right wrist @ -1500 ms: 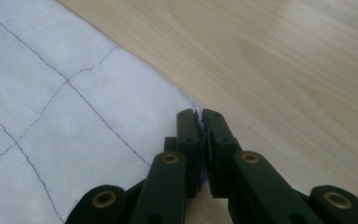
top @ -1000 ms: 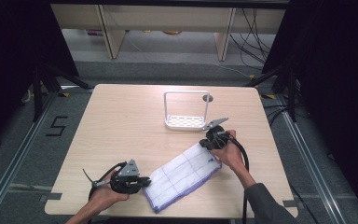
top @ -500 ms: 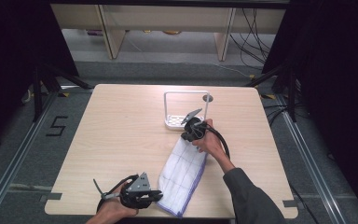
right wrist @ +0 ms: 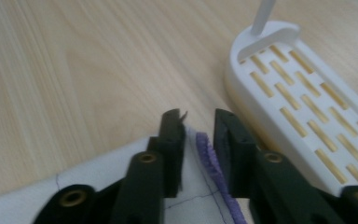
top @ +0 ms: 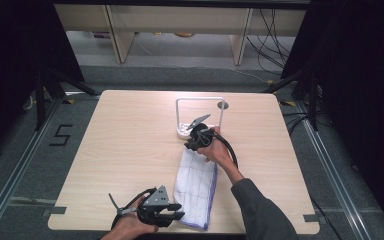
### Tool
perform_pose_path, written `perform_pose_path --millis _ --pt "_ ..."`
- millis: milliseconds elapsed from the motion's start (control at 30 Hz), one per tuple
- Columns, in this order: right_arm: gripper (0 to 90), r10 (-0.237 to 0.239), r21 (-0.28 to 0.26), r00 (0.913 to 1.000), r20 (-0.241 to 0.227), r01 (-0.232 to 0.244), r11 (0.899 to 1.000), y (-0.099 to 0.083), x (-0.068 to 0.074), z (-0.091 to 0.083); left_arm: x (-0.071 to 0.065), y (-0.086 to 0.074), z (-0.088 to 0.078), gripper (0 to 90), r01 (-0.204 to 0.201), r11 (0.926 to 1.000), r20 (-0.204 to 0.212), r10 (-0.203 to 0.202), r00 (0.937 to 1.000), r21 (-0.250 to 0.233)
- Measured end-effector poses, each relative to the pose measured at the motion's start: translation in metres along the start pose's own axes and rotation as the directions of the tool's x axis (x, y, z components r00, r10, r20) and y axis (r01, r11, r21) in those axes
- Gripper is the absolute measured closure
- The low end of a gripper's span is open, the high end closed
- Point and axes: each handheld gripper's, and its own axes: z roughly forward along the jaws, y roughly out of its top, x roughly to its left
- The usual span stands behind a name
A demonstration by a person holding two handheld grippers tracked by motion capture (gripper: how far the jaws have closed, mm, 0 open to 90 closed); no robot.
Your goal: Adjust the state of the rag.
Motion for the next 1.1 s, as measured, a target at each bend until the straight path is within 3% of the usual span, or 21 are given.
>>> perform_pose_path --millis 67,100,133,200,267,367,400,433,500,600,633,700,767,833,867,900,1000,1067,1100 --pt "61.9 0.055 -0.052 0.9981 0.028 -0.053 0.997 0.000 -0.001 -0.012 0.004 0.005 -0.008 58.5 0.002 0.9996 0.002 -0.002 1.0000 -0.028" --pt "60.5 0.041 -0.076 0.9991 -0.013 -0.042 0.996 -0.001 -0.003 -0.020 0.008 0.008 -0.013 56.0 0.004 0.9996 -0.006 -0.004 1.0000 -0.028" --pt "58.3 0.080 -0.091 0.9967 -0.014 -0.081 0.993 -0.003 -0.003 -0.027 0.012 0.011 -0.017 52.2 0.014 0.9985 -0.018 -0.015 0.9997 -0.053" --pt "56.5 0.090 -0.104 0.9957 0.020 -0.088 0.991 -0.009 -0.008 -0.043 0.025 0.016 -0.024 49.7 0.032 0.9962 -0.055 -0.037 0.9978 -0.081" --pt "56.0 0.134 -0.106 0.9901 0.041 -0.129 0.986 -0.018 -0.011 -0.056 0.041 0.021 -0.027 49.0 0.062 0.9930 -0.109 -0.073 0.9913 -0.101" --pt "55.9 0.126 -0.129 0.9807 0.149 -0.107 0.986 -0.032 -0.012 -0.068 0.068 0.027 -0.025 48.8 0.094 0.9899 -0.169 -0.111 0.9793 -0.106" --pt "55.6 0.128 -0.115 0.9805 0.149 -0.112 0.987 -0.037 -0.013 -0.072 0.075 0.029 -0.023 48.5 0.120 0.9854 -0.183 -0.141 0.9731 -0.121" --pt "55.4 0.160 -0.104 0.9783 0.132 -0.147 0.984 -0.042 -0.012 -0.074 0.084 0.031 -0.021 47.9 0.127 0.9855 -0.189 -0.146 0.9710 -0.113" --pt "55.3 0.176 -0.123 0.9715 0.159 -0.157 0.980 -0.052 -0.013 -0.074 0.097 0.036 -0.013 47.3 0.144 0.9810 -0.228 -0.171 0.9585 -0.130" --pt "54.8 0.212 -0.100 0.9644 0.158 -0.198 0.975 -0.062 -0.016 -0.072 0.114 0.046 -0.001 47.0 0.164 0.9784 -0.243 -0.191 0.9510 -0.125" --pt "54.8 0.204 -0.072 0.9664 0.156 -0.195 0.978 -0.064 -0.017 -0.072 0.119 0.050 0.004 46.9 0.174 0.9761 -0.248 -0.202 0.9476 -0.131" --pt "54.8 0.229 -0.072 0.9599 0.162 -0.220 0.973 -0.068 -0.016 -0.070 0.128 0.058 0.012 46.2 0.175 0.9774 -0.238 -0.199 0.9508 -0.119" --pt "54.7 0.220 -0.057 0.9627 0.158 -0.213 0.975 -0.070 -0.016 -0.069 0.135 0.065 0.019 45.2 0.184 0.9737 -0.255 -0.214 0.9430 -0.134" --pt "53.9 0.259 -0.068 0.9535 0.154 -0.251 0.966 -0.070 -0.014 -0.066 0.142 0.069 0.025 45.7 0.179 0.9763 -0.256 -0.205 0.9447 -0.121" --pt "53.5 0.228 -0.071 0.9613 0.155 -0.219 0.973 -0.071 -0.017 -0.064 0.143 0.071 0.029 45.6 0.196 0.9708 -0.257 -0.226 0.9397 -0.139" --pt "53.0 0.257 -0.063 0.9563 0.140 -0.250 0.966 -0.071 -0.015 -0.064 0.145 0.072 0.032 45.5 0.196 0.9712 -0.248 -0.225 0.9422 -0.135" --pt "52.3 0.258 -0.061 0.9549 0.147 -0.252 0.966 -0.072 -0.016 -0.060 0.149 0.076 0.043 44.9 0.192 0.9740 -0.244 -0.216 0.9454 -0.120" --pt "52.3 0.246 -0.068 0.9572 0.153 -0.238 0.969 -0.075 -0.017 -0.057 0.152 0.079 0.051 44.6 0.198 0.9733 -0.244 -0.221 0.9441 -0.116" --pt "52.4 0.257 -0.065 0.9556 0.144 -0.250 0.966 -0.074 -0.017 -0.057 0.155 0.080 0.053 44.5 0.193 0.9764 -0.241 -0.211 0.9473 -0.097"
